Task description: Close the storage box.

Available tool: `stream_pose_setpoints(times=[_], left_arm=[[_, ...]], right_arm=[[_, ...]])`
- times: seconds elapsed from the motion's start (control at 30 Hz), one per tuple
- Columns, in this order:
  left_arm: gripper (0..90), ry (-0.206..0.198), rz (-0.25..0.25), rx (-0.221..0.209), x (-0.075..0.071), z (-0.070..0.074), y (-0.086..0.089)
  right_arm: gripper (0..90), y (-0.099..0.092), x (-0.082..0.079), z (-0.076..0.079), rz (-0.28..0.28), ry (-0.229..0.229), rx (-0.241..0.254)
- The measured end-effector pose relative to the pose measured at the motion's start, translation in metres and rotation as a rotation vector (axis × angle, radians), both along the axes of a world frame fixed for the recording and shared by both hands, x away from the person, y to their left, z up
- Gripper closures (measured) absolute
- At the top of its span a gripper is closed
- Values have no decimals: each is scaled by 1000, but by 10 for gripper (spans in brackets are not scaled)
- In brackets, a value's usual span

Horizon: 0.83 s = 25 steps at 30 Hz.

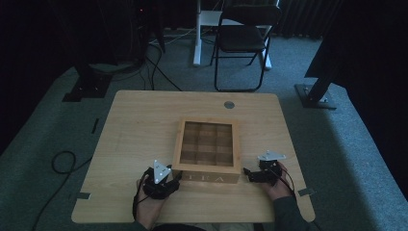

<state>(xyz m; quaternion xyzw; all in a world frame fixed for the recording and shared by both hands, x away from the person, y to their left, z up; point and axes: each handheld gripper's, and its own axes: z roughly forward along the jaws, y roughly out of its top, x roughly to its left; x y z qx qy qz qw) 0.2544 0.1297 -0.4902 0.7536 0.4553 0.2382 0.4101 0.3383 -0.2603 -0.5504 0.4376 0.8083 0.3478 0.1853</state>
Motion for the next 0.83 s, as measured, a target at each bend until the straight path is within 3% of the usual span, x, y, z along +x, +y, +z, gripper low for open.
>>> stream_pose_setpoints(times=[0.1, 0.33, 0.47, 0.67, 0.83], left_arm=[[530, -25, 9, -20, 1, 7, 5], [521, -7, 20, -10, 1, 2, 9], [505, -24, 37, -8, 2, 4, 15], [477, -42, 99, -21, 6, 9, 34], [457, -28, 161, -28, 12, 7, 52]], right_arm=[[130, 0, 0, 0, 0, 0, 0], [130, 0, 0, 0, 0, 0, 0], [130, 0, 0, 0, 0, 0, 0], [130, 0, 0, 0, 0, 0, 0], [130, 0, 0, 0, -3, 1, 0]])
